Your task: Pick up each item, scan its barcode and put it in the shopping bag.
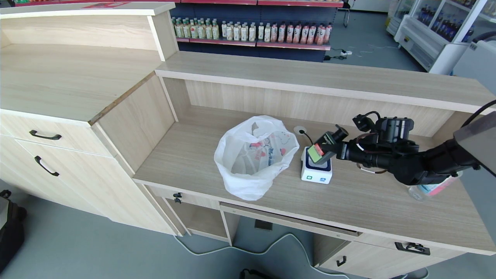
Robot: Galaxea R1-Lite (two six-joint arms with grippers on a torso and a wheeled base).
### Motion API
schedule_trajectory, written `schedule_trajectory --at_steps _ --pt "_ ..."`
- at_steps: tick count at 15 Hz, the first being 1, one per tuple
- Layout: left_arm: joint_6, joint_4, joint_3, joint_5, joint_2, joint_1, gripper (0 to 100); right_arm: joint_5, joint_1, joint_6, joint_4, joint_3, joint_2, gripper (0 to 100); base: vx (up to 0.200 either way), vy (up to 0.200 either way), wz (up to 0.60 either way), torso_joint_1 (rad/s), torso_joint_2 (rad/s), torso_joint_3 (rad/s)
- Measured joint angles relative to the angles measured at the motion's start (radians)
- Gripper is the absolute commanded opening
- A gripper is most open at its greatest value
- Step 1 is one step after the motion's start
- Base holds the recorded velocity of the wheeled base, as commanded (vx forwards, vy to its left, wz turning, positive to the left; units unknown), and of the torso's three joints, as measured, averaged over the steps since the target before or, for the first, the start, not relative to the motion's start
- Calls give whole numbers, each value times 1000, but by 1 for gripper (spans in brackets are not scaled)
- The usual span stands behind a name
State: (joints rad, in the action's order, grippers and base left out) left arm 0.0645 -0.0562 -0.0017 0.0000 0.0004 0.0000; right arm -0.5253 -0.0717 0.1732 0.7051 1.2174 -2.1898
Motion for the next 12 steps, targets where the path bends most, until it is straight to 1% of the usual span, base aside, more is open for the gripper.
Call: schedule_trajectory --at_steps 1,2,4,6,8,10,12 --pt "0 0 0 0 0 0 100 0 1 -21 8 -6 9 0 0 0 0 0 0 0" --pt "0 0 0 0 0 0 100 0 6 -70 14 -28 33 0 0 0 0 0 0 0" --pt "0 0 0 0 0 0 100 0 34 -214 19 -127 119 0 0 0 0 0 0 0" --pt "0 0 0 0 0 0 100 0 89 -377 0 -260 250 0 0 0 0 0 0 0" --pt "0 0 0 0 0 0 100 -1 154 -508 -43 -350 406 0 0 0 0 0 0 0" --pt "0 0 0 0 0 0 100 -3 242 -614 -82 -418 543 0 0 0 0 0 0 0" --pt "0 0 0 0 0 0 100 -2 305 -677 -94 -448 616 0 0 0 0 0 0 0"
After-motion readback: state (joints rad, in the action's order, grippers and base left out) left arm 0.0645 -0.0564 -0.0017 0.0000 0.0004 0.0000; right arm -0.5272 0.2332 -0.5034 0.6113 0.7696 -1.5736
